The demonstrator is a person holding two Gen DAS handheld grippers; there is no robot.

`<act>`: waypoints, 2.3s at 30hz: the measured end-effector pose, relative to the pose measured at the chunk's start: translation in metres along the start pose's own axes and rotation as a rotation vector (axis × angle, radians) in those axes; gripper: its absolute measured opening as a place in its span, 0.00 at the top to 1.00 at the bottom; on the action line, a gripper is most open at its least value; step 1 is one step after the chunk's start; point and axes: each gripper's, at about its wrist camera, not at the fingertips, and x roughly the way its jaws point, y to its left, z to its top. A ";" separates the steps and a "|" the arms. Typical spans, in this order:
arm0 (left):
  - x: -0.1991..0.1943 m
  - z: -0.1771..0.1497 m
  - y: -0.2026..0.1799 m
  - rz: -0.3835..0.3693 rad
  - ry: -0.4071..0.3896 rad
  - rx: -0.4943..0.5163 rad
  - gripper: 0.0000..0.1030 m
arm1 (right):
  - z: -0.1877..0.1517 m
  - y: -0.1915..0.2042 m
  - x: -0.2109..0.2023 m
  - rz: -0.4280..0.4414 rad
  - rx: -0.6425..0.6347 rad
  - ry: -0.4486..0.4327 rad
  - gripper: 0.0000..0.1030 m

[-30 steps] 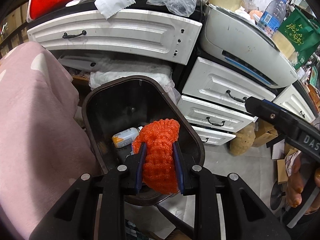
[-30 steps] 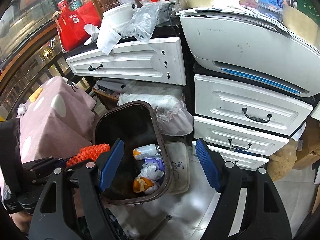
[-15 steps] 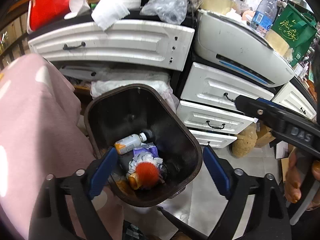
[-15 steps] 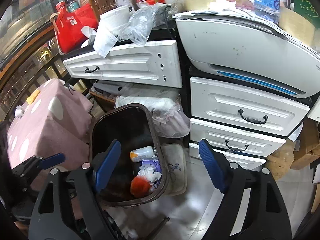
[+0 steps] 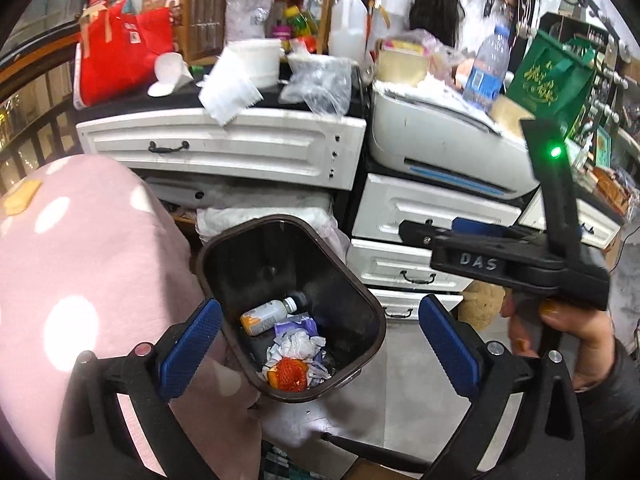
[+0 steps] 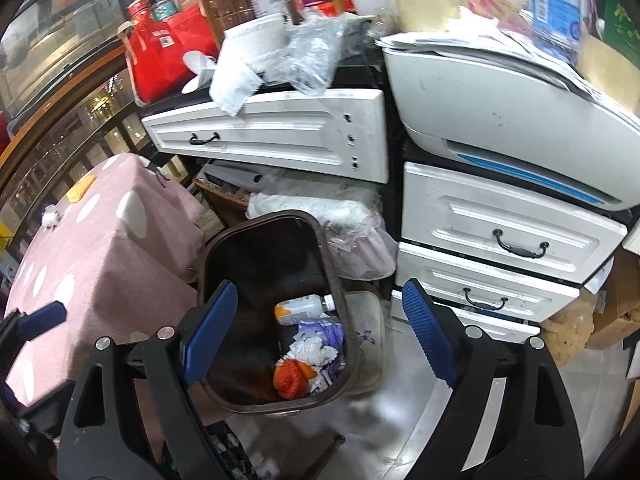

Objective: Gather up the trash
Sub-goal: 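Move both open tools from the bin back over the table, then grasp the clear plastic wrapper with the left tool while the right grasps the yellow mesh net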

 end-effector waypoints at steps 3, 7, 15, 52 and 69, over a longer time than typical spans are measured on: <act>-0.019 0.002 0.010 0.026 -0.043 -0.009 0.06 | 0.002 0.015 -0.002 0.033 -0.024 -0.001 0.18; -0.041 0.001 0.026 0.066 -0.086 -0.021 0.05 | 0.006 0.038 -0.005 0.077 -0.064 -0.006 0.18; -0.076 -0.003 0.077 0.169 -0.127 -0.084 0.05 | 0.016 0.092 -0.012 0.174 -0.148 -0.022 0.17; -0.056 0.030 0.421 0.506 -0.073 -0.469 0.06 | 0.073 0.334 0.076 0.407 -0.508 0.033 0.17; -0.057 0.027 0.454 0.518 -0.121 -0.562 0.53 | 0.102 0.392 0.130 0.449 -0.537 0.103 0.23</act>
